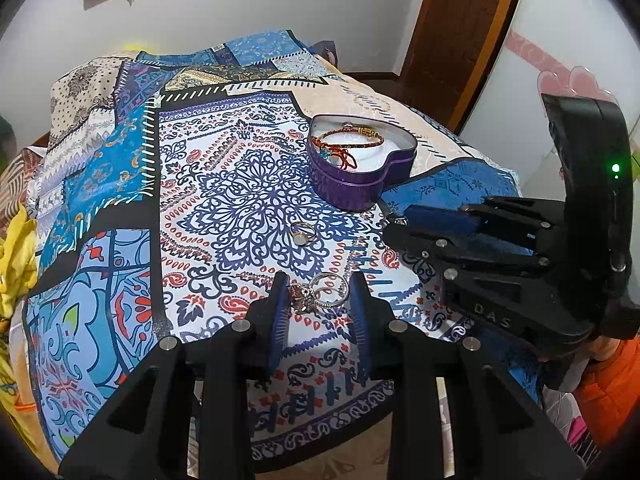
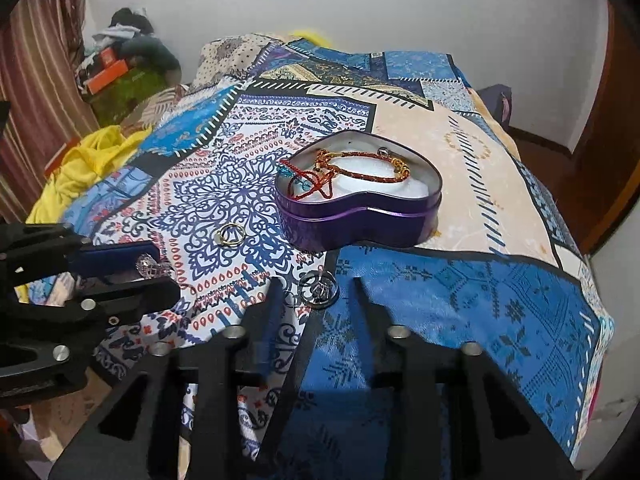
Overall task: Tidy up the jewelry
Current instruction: 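Grasp a silver stone ring with the left tool while the right tool grasps a silver ring, then carry the stone ring into the tin with the left tool while the right tool carries its ring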
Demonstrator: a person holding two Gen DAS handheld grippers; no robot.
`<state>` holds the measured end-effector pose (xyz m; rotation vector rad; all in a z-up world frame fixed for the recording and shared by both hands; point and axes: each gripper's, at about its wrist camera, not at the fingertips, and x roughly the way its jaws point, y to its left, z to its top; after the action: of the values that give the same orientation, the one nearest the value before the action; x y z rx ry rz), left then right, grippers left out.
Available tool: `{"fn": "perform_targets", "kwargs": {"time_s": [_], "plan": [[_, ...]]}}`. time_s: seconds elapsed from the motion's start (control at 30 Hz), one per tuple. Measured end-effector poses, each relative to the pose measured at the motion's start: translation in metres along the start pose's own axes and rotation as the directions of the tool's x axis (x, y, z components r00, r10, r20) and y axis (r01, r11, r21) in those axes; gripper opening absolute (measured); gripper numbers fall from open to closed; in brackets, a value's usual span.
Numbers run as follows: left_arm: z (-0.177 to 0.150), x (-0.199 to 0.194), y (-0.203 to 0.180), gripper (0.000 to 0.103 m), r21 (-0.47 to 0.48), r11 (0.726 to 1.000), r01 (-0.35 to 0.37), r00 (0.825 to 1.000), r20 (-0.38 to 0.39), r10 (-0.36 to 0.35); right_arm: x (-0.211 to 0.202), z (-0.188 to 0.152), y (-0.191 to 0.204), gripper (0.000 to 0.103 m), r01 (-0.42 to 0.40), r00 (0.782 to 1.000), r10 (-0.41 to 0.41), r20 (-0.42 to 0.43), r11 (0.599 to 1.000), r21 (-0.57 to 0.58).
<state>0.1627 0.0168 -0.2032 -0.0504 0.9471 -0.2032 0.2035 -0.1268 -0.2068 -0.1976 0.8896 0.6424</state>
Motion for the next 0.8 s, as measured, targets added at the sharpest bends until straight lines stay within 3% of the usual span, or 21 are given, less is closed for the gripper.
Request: {"fn": "perform_targets", "kwargs": {"time_s": [0.23, 0.8], "plan": [[0.004, 0.0, 0.001, 0.03, -0.009, 1.0, -0.001, 1.0, 0.013, 0.001, -0.009, -0.001, -0.002, 0.019, -0.007, 1.0, 0.007, 0.021, 1.0, 0.005], [0.054, -0.025, -0.01, 0.03, -0.006, 1.0, -0.004, 0.99, 0.143, 0.005, -0.068, 0.029, -0.022, 0.019, 0.019, 0.979, -0.029, 0.202, 0.998, 0.052]]}}
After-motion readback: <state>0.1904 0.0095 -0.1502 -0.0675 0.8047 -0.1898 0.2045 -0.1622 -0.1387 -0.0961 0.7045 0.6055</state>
